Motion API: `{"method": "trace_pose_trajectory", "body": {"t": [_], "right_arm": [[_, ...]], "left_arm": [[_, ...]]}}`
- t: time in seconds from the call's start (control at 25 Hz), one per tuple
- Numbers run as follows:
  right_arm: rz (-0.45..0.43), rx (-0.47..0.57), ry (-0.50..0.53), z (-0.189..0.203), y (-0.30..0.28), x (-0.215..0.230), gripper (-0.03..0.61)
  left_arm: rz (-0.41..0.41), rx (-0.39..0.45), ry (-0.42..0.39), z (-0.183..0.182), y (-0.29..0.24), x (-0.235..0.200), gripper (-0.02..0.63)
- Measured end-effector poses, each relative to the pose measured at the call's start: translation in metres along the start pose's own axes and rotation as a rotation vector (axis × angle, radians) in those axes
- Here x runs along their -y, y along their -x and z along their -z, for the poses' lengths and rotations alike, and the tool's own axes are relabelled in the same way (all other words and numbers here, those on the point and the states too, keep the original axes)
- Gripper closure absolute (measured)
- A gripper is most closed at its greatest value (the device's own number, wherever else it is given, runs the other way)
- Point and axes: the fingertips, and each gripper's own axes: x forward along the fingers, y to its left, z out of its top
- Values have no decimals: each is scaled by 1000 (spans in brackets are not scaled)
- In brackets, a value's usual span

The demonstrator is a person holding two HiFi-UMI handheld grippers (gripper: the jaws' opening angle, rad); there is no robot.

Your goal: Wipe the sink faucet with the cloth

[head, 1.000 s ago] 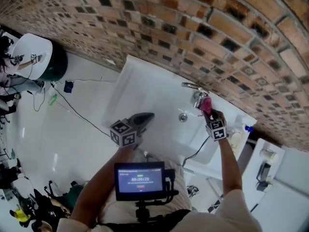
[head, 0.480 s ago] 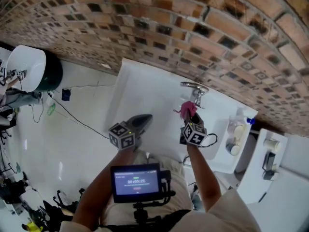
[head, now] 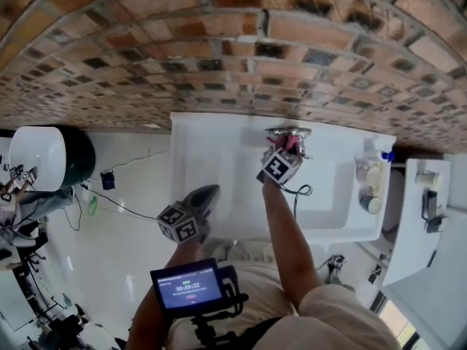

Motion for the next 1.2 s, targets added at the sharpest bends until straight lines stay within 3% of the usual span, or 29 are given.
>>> {"method": "trace_pose_trajectory", "body": {"t": [0.32, 0.52, 0.6, 1.0, 1.2], "right_arm": [[-42, 18, 20, 6, -43, -9, 483], [-56, 203, 30, -25, -28, -17, 483], [-44, 217, -2, -31, -27, -16, 483], [43, 7, -300, 9, -29, 9, 483], [81, -52, -303, 20, -22, 19, 483]], "left_arm": [[53, -64, -9, -7, -1, -27, 607], [81, -92, -31, -12, -1, -34, 607], [82, -98, -29, -13, -3, -35, 607], [80, -113, -41, -8, -5, -34, 607], [84, -102, -27, -4, -8, -29, 607]]}}
